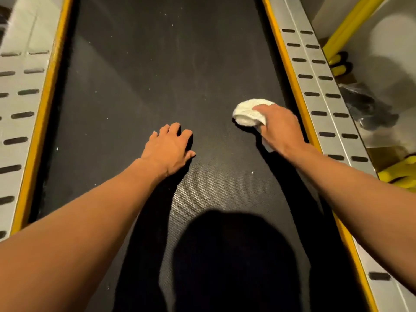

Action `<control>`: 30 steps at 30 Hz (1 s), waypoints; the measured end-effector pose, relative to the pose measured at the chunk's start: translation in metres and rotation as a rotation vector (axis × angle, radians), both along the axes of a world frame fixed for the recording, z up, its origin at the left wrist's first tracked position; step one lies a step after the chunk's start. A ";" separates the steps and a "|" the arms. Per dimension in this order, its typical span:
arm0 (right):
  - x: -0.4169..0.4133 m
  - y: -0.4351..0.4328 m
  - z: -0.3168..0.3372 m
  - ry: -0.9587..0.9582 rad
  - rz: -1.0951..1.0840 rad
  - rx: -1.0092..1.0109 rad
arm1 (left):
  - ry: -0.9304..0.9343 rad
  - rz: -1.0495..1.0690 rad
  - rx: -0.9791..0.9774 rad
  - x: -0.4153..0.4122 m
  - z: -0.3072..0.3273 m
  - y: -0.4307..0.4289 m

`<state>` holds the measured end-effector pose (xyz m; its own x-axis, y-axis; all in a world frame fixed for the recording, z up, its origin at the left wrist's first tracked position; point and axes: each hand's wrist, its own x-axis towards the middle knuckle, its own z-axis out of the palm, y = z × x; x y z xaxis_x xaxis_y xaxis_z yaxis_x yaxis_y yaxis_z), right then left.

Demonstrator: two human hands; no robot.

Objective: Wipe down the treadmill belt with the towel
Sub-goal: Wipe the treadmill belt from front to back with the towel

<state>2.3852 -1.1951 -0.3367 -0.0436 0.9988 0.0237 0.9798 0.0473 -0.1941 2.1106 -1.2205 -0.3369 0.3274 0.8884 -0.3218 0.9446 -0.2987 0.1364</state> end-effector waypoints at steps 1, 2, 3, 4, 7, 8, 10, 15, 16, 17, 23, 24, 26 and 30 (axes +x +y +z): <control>-0.003 -0.001 0.000 0.001 -0.014 -0.009 | 0.003 0.001 -0.008 -0.003 0.003 -0.001; -0.014 -0.011 0.001 0.020 -0.009 -0.033 | 0.005 0.002 -0.016 -0.005 0.006 -0.002; -0.030 -0.028 0.003 0.056 0.042 -0.067 | 0.004 0.001 -0.018 -0.008 0.009 -0.002; -0.049 -0.053 0.005 0.112 0.133 -0.107 | 0.002 -0.004 -0.016 -0.011 0.013 -0.002; -0.084 -0.102 0.019 0.219 0.401 -0.216 | -0.011 0.001 -0.002 -0.022 0.021 -0.002; -0.085 -0.092 0.022 0.240 0.396 -0.176 | -0.017 0.015 -0.011 -0.027 0.022 -0.004; -0.074 -0.047 0.021 0.191 0.252 -0.055 | -0.018 0.035 -0.037 -0.034 0.021 -0.009; -0.065 -0.020 0.011 0.015 0.070 -0.120 | 0.022 0.013 -0.067 -0.047 0.026 -0.010; -0.080 -0.047 0.010 0.055 0.134 -0.151 | 0.016 0.019 -0.064 -0.050 0.028 -0.007; -0.097 -0.080 0.011 0.122 0.239 -0.206 | 0.008 0.027 -0.062 -0.054 0.029 -0.004; -0.140 -0.092 0.029 0.248 0.381 -0.198 | 0.057 0.042 -0.143 -0.075 0.019 -0.016; -0.137 -0.064 0.027 0.176 0.301 -0.128 | 0.062 0.040 -0.160 -0.077 0.017 -0.020; -0.131 -0.025 0.021 0.087 0.202 -0.094 | 0.063 0.031 -0.167 -0.080 0.015 -0.025; -0.164 -0.060 0.008 0.047 0.295 -0.201 | 0.040 0.049 -0.145 -0.089 0.016 -0.029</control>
